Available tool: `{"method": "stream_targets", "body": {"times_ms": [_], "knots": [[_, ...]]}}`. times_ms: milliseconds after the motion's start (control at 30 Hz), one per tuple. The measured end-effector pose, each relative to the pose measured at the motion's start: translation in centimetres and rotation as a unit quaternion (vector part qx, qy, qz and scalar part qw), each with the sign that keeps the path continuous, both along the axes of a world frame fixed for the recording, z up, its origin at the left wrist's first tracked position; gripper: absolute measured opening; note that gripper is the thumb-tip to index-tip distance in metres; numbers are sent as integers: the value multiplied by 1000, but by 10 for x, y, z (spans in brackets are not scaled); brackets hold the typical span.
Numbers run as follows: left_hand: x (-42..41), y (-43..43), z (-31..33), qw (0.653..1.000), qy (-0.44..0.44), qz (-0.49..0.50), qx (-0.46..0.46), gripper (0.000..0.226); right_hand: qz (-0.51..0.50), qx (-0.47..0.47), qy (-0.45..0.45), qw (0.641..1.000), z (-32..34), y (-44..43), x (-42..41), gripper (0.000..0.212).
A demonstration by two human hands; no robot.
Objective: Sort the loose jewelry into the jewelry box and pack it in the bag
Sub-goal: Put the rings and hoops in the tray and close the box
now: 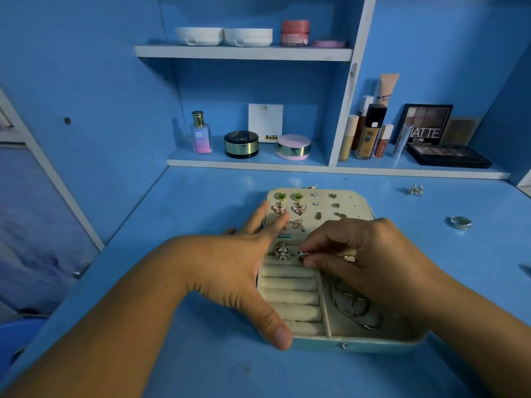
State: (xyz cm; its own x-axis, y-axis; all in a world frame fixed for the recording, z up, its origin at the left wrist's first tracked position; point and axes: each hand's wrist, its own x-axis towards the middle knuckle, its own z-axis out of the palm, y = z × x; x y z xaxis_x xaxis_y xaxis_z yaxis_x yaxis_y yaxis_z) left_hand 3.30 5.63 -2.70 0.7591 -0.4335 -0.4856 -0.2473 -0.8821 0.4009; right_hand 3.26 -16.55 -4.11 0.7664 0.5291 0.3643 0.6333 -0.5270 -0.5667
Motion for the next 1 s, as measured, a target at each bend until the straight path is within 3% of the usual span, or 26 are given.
{"method": "stream_targets", "body": {"times_ms": [167,433,567,667,800,867,1000], "knots": [[0,1,0,1000,-4,0,-3,149,-9,-13,-20,1000,-1,3,-2,9],[1,-1,1,1000,-4,-7,11,147,-46,-111,-76,990,1,16,-13,9],[2,1,-1,1000,-11,-12,23,148,-64,-150,-188,969,-1,23,-15,7],[2,1,-1,1000,-10,-15,24,148,-56,-129,-169,975,-1,21,-13,3],[3,0,-1,999,-6,-14,30,148,-22,-193,-164,967,1,23,-9,25],[3,0,-2,1000,-2,-13,29,148,-10,-195,-154,968,2,23,-8,25],[3,0,-3,1000,-7,-15,24,149,-50,-112,-22,992,5,20,-7,8]]}}
